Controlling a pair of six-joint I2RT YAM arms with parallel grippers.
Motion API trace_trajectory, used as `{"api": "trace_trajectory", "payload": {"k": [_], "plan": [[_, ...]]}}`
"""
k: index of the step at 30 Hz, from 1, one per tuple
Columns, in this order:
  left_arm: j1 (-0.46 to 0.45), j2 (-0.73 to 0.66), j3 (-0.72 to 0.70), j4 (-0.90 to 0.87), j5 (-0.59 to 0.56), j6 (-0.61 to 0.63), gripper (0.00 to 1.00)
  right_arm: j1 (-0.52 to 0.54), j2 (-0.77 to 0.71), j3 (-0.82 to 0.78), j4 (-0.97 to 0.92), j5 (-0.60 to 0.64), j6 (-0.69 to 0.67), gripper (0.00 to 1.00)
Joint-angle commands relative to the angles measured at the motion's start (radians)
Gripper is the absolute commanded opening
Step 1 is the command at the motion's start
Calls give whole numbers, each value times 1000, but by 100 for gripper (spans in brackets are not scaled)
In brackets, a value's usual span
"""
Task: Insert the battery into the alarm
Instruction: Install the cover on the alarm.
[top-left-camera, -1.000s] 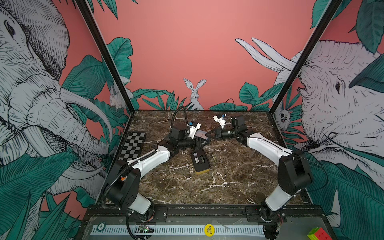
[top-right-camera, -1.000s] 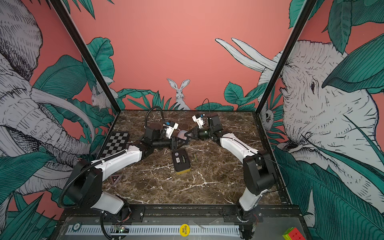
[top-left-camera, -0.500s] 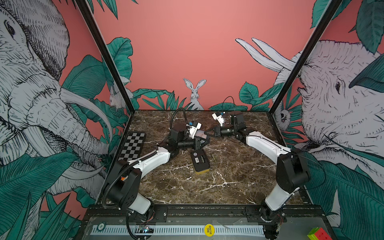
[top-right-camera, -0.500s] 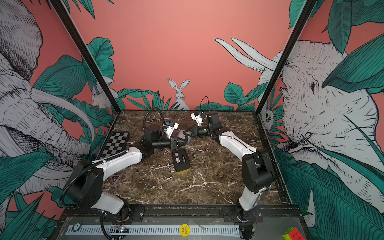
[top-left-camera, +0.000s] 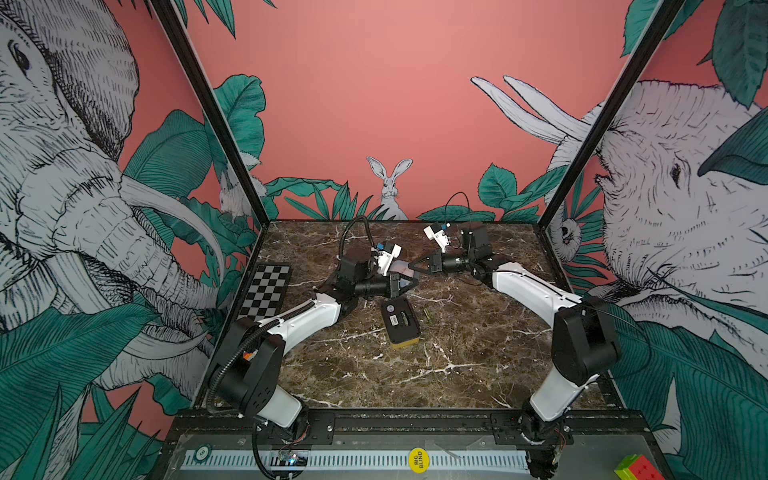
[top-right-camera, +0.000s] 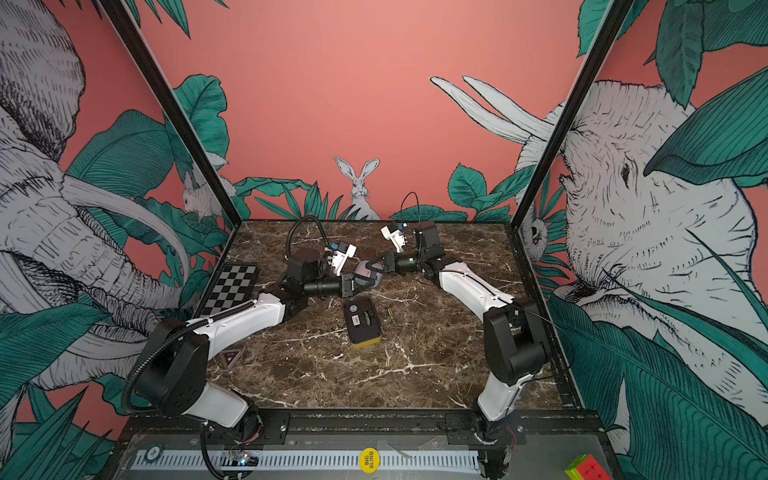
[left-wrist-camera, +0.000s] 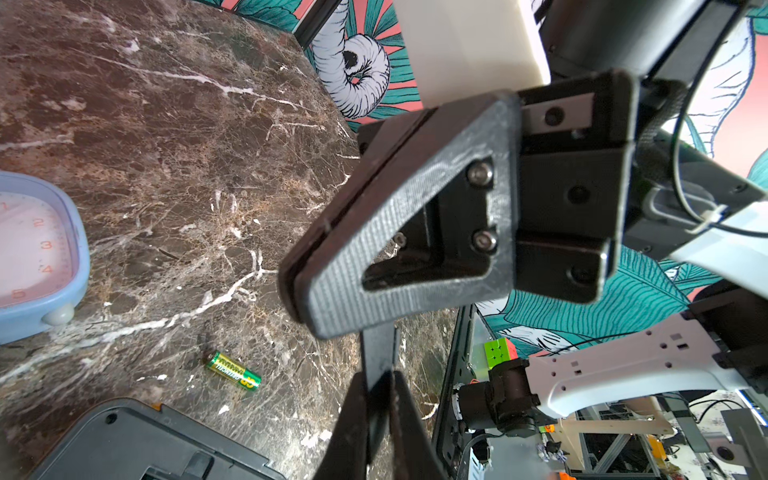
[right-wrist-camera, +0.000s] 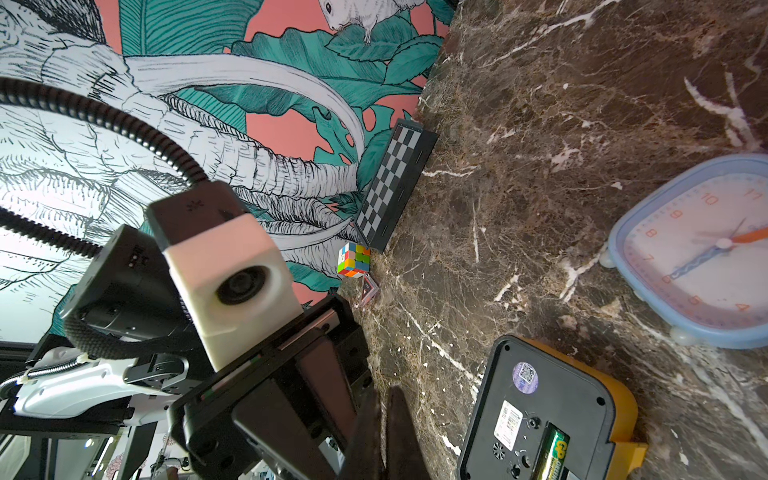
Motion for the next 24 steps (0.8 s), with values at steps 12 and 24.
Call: {"api": "trace_trajectory", "payload": {"k": [12, 24], "plan": [[0, -17, -16, 39, -55, -49, 0, -44, -160, -34, -33, 231, -103, 51], [-1, 19, -16, 174, -74, -211, 0, -16, -296, -359, 317, 241, 100, 32]]}}
